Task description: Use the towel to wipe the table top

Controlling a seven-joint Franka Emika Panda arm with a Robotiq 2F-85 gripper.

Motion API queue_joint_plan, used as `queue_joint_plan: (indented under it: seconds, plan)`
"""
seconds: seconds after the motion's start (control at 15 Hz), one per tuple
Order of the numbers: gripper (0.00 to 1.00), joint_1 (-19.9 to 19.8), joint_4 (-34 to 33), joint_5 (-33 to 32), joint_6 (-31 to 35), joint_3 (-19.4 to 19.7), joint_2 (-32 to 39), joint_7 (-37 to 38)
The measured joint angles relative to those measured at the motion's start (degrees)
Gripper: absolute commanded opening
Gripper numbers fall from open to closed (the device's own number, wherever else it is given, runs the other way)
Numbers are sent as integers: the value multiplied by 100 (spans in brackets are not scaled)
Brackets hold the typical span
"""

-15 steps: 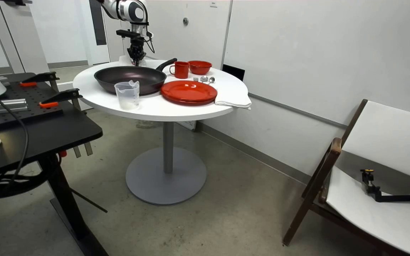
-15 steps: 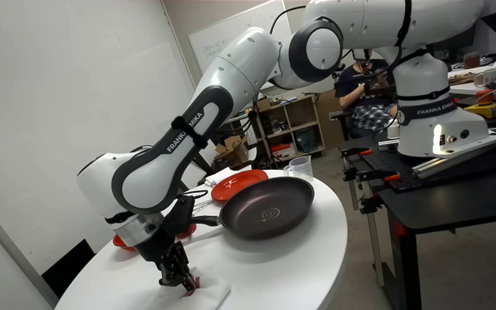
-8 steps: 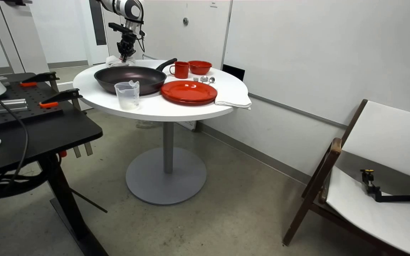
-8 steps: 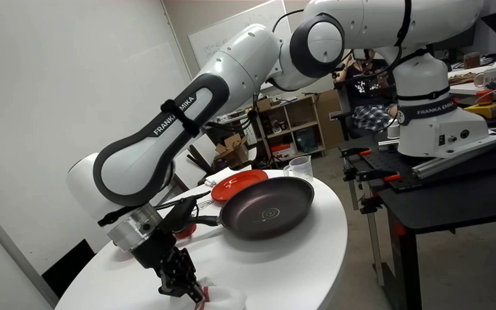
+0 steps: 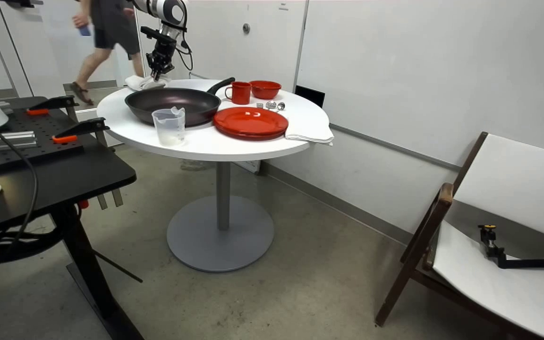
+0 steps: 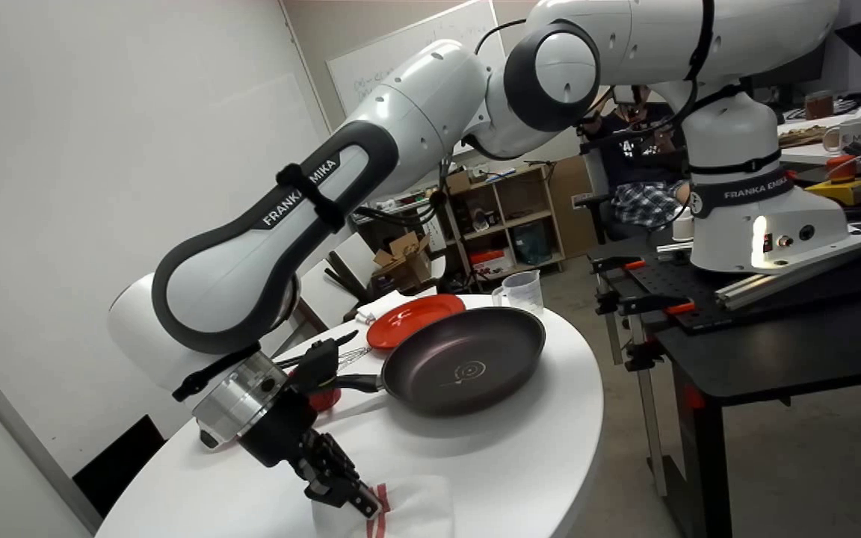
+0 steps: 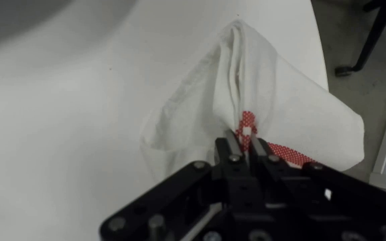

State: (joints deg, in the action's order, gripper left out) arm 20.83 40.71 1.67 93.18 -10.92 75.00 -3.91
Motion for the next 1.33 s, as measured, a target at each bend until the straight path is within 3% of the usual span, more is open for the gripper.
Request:
queue_joint_plan:
  seconds: [1.0,1.33]
  plan:
    - [4,191,0,-1777,-63,181,0,-3653]
    - [4,271,0,-1934,27,169,0,-4002]
